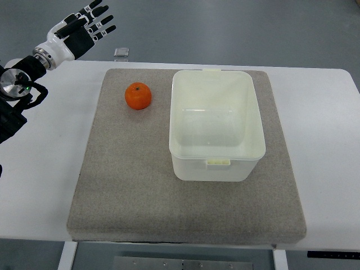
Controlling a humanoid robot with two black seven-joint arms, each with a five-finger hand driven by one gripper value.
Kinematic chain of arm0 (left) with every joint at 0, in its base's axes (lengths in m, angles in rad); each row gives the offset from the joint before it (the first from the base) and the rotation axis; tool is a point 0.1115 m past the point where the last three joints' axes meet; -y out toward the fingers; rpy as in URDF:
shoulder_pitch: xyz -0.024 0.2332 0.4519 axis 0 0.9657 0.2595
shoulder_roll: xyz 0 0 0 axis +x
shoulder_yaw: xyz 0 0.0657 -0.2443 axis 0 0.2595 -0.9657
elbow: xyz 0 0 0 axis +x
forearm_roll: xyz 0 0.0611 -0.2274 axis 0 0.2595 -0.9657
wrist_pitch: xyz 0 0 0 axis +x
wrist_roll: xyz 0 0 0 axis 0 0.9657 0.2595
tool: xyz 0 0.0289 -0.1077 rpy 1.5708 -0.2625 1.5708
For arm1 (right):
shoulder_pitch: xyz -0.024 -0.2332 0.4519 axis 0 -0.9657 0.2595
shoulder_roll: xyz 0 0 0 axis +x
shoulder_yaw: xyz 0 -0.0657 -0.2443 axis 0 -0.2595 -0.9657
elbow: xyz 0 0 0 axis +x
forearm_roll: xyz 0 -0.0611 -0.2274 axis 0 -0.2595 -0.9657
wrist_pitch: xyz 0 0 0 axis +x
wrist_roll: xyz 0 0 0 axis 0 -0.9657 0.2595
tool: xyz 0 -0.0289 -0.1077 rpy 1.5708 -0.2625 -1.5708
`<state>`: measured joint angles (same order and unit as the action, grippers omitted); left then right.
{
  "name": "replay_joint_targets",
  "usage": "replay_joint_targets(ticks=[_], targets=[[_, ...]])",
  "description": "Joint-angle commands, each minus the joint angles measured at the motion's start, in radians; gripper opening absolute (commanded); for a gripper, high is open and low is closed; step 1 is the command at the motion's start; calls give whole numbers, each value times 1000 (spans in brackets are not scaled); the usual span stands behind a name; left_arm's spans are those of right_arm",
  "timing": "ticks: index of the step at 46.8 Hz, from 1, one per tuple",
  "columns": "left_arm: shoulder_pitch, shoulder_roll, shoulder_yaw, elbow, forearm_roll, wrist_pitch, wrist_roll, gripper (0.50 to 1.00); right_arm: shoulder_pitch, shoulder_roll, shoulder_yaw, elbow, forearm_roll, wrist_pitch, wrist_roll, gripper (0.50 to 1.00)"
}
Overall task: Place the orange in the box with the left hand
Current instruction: 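Extend the left hand forward over the mat toward the orange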
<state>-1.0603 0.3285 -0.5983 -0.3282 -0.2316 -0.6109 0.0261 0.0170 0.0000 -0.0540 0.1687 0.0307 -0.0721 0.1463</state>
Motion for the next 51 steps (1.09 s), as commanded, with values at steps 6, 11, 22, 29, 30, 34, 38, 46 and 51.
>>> replay_joint_targets(ticks=[6, 11, 22, 29, 30, 34, 38, 46, 51], targets=[[2, -2, 0, 0, 0, 0, 1, 994, 0, 0, -1, 0, 0, 0, -1, 926], [-4, -2, -3, 0, 0, 0, 0, 994, 0, 0, 0, 0, 0, 0, 1, 926], [-3, -5, 0, -5, 2, 0, 0, 994, 0, 0, 0, 0, 0, 0, -1, 926], [-3, -2, 5, -3, 2, 0, 0, 994, 0, 0, 0, 0, 0, 0, 1, 926], [-3, -2, 5, -3, 2, 0, 0, 994, 0, 0, 0, 0, 0, 0, 1, 926], [-4, 1, 5, -2, 2, 0, -2, 994, 0, 0, 0, 0, 0, 0, 1, 926], [-9, 7, 3, 0, 2, 0, -2, 994, 0, 0, 0, 0, 0, 0, 1, 926], [-18, 27, 9, -2, 47, 0, -2, 994, 0, 0, 0, 0, 0, 0, 1, 926], [-21, 30, 9, -3, 178, 0, -2, 994, 0, 0, 0, 0, 0, 0, 1, 926]])
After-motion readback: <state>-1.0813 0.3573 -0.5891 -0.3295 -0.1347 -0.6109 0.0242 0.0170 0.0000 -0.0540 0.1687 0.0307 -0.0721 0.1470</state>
